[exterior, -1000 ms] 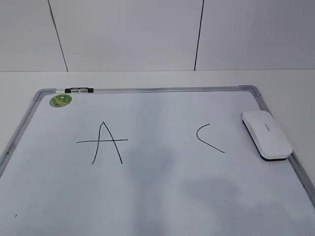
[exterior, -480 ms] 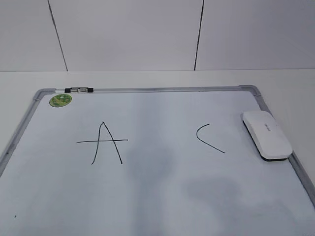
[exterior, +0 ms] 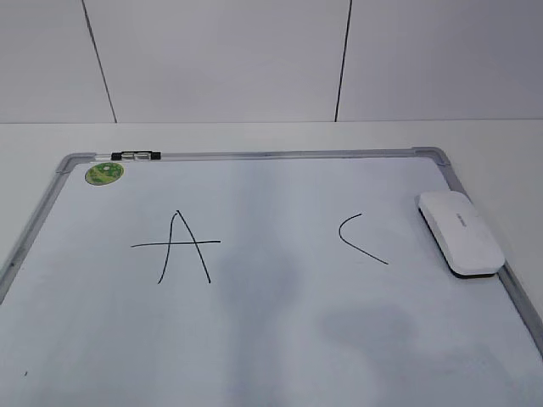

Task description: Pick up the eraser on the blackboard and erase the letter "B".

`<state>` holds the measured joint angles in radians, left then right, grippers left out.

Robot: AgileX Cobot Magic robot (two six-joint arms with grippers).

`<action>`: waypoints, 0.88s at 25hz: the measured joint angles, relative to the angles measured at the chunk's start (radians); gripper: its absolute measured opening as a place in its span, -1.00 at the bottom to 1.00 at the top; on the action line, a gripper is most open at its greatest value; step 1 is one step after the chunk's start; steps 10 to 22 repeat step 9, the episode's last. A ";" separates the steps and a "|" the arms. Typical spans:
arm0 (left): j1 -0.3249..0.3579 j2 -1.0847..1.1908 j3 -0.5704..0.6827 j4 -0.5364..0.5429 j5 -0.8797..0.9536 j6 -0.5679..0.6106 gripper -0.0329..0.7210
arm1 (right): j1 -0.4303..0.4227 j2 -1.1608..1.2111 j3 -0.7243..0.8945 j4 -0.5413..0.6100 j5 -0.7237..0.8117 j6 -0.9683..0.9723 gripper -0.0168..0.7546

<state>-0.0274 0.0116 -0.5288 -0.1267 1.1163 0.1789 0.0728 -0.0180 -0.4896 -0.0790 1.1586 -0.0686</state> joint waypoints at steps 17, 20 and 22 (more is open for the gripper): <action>0.000 0.000 0.000 -0.007 0.000 0.000 -0.30 | 0.000 0.000 0.000 -0.002 -0.001 0.002 -0.44; 0.000 0.000 0.000 -0.007 0.000 0.000 -0.30 | 0.000 0.000 0.000 -0.002 -0.001 0.002 -0.44; 0.000 0.000 0.000 -0.007 0.000 0.000 -0.30 | 0.000 0.000 0.000 -0.002 -0.001 0.002 -0.44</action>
